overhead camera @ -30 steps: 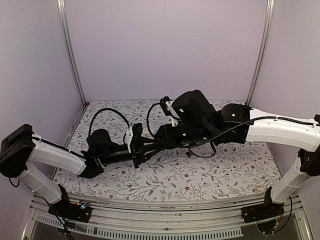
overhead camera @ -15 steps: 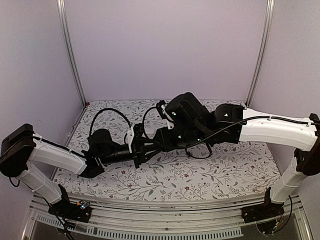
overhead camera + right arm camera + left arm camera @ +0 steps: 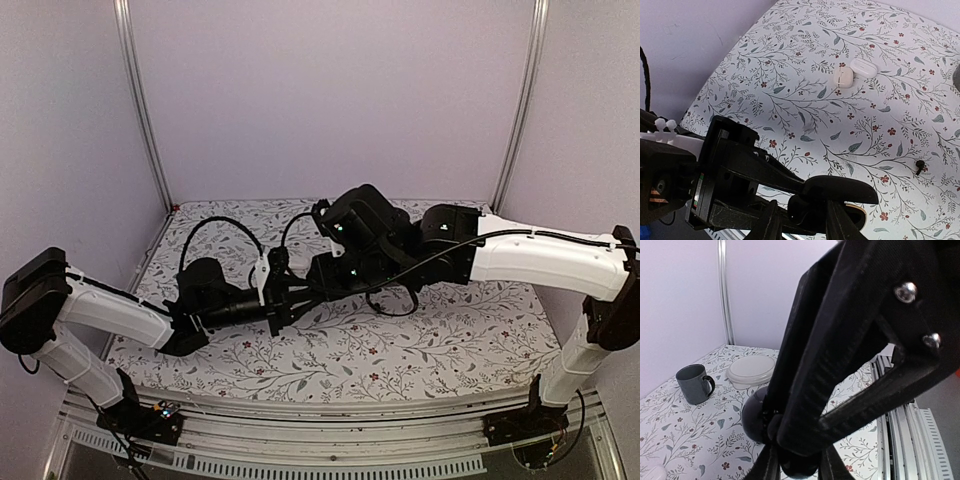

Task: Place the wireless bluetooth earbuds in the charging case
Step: Place the left earbud in the left side groove of the charging case.

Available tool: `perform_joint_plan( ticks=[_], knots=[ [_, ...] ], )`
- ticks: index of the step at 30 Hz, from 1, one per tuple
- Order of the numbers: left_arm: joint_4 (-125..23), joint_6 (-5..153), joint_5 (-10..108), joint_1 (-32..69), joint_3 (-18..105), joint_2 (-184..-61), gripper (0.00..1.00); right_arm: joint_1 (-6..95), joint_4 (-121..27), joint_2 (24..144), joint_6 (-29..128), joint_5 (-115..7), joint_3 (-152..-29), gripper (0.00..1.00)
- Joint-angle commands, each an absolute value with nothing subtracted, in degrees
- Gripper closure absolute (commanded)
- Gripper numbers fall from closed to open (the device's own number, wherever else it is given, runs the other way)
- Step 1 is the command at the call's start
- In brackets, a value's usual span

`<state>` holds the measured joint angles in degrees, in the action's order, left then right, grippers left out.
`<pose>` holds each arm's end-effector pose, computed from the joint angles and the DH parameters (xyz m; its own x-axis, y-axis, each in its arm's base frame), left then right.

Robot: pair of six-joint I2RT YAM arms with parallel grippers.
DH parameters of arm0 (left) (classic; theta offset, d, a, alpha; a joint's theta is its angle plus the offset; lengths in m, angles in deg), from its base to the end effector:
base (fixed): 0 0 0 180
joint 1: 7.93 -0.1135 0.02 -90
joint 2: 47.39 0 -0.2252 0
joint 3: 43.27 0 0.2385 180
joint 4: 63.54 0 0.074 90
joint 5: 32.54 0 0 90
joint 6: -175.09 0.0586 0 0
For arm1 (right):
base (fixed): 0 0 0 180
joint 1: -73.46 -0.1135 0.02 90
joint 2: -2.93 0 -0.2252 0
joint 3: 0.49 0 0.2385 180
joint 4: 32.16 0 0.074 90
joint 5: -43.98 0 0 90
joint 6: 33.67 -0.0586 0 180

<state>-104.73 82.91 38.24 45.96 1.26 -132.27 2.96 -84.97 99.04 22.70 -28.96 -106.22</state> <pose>0.1677 -0.2626 0.1853 -0.0278 -0.0229 -0.9994 0.9565 0.2899 -0.0332 0.1410 0.3467 0.2883 -0.6498 -0.2488 -0.7183 -0.5644 0.7909 0.2366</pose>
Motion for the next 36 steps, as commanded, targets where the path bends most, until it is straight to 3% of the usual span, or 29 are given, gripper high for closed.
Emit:
perform_joint_plan(
  ticks=[1, 15, 36],
  knots=[
    [-104.7, 82.8, 38.0, 46.0, 2.1, -131.8, 1.0, 2.7, -85.2, 100.0, 22.5, -27.6, -108.0, 0.69],
    [-104.2, 83.0, 38.1, 46.0, 2.1, -131.3, 1.0, 2.7, -86.3, 102.4, 22.7, -26.1, -109.7, 0.7],
    [-106.9, 81.8, 39.2, 45.9, 0.0, -129.9, 1.0, 2.7, -84.0, 100.8, 22.4, -24.5, -107.6, 0.87]
  ],
)
